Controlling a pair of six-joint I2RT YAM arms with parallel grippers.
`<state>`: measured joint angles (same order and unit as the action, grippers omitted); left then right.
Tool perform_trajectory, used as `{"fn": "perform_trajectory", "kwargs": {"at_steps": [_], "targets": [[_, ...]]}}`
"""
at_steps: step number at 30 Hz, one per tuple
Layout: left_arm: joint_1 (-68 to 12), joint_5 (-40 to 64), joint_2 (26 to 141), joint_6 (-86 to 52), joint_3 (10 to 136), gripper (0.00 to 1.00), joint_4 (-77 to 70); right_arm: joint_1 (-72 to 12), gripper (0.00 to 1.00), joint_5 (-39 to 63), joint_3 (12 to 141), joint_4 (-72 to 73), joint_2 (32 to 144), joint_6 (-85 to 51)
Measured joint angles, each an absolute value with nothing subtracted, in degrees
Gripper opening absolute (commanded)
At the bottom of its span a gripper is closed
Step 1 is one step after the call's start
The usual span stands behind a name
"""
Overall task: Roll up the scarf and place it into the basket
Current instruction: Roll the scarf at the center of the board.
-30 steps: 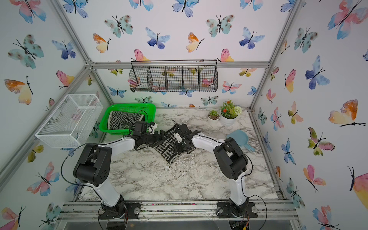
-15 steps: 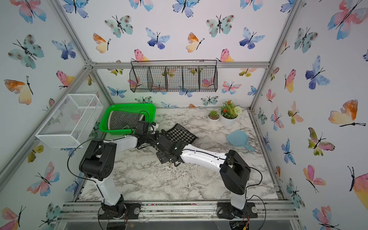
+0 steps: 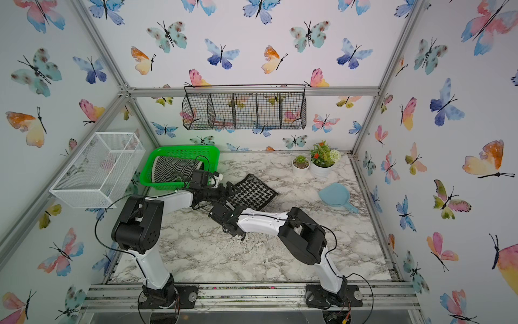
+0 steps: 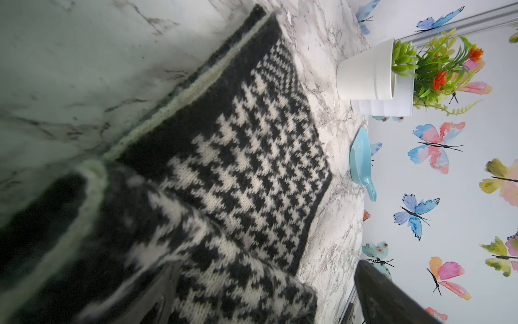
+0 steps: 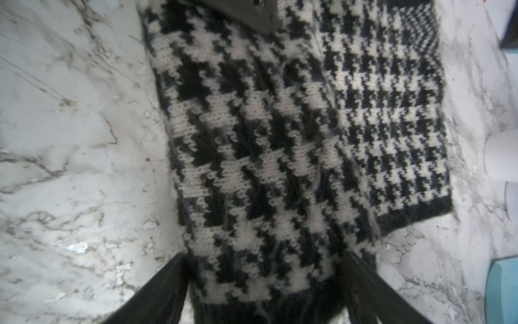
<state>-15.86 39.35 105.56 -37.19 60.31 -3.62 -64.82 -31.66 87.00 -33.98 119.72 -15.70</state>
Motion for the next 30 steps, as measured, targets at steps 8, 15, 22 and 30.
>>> {"fn": "perform_trajectory", "kwargs": {"at_steps": [8,15,22,30], "targets": [[-15.79,40.71,105.38,-37.63,60.31,1.00,-3.42,-64.99,0.31,-33.61,84.62,-32.01,121.43,-14.96],[-15.00,41.82,104.38,-38.74,60.03,0.99,-2.85,-64.88,0.02,-32.67,79.64,-26.68,118.43,-14.76],[-14.35,41.45,98.72,-38.79,59.55,0.99,0.64,-61.19,0.02,-20.82,70.26,-24.38,106.37,-14.74],[-14.31,38.04,90.80,-38.48,59.22,0.99,3.60,-47.62,0.02,6.17,61.52,-21.96,93.60,-13.72]]}}
